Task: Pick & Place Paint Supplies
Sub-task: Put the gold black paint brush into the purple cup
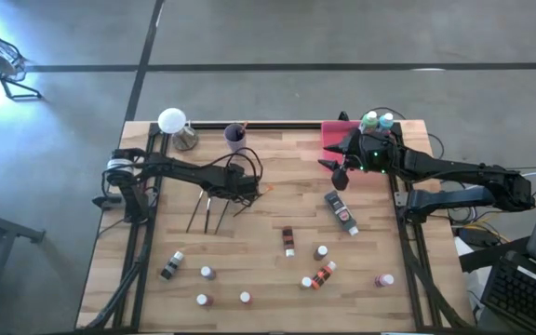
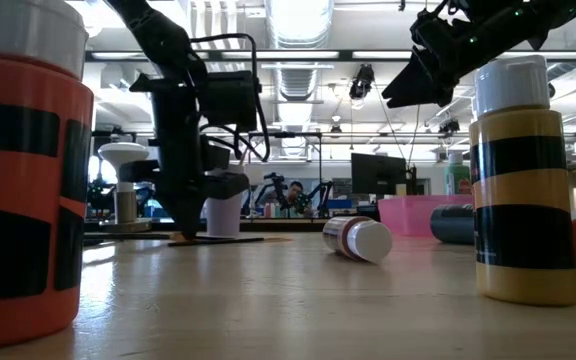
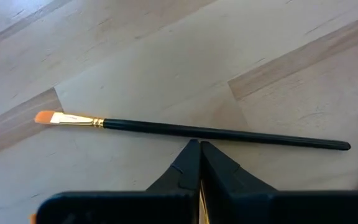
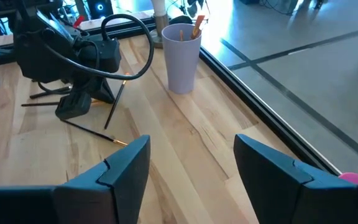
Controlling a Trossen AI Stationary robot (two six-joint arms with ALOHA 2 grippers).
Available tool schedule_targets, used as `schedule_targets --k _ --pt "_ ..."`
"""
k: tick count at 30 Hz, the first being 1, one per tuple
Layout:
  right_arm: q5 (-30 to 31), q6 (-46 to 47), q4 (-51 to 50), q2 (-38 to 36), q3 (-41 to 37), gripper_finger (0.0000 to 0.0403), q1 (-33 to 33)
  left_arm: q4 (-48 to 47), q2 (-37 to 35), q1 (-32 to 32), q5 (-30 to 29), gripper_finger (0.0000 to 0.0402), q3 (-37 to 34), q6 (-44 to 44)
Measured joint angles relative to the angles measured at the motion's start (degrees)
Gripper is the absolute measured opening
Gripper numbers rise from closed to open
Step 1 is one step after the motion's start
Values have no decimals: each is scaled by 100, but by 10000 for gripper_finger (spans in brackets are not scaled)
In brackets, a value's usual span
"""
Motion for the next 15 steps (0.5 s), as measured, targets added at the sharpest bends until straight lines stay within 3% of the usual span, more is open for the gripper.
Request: schedule_targets --k 15 --pt "-1 -15 -2 0 0 274 0 52 -577 -61 565 2 287 816"
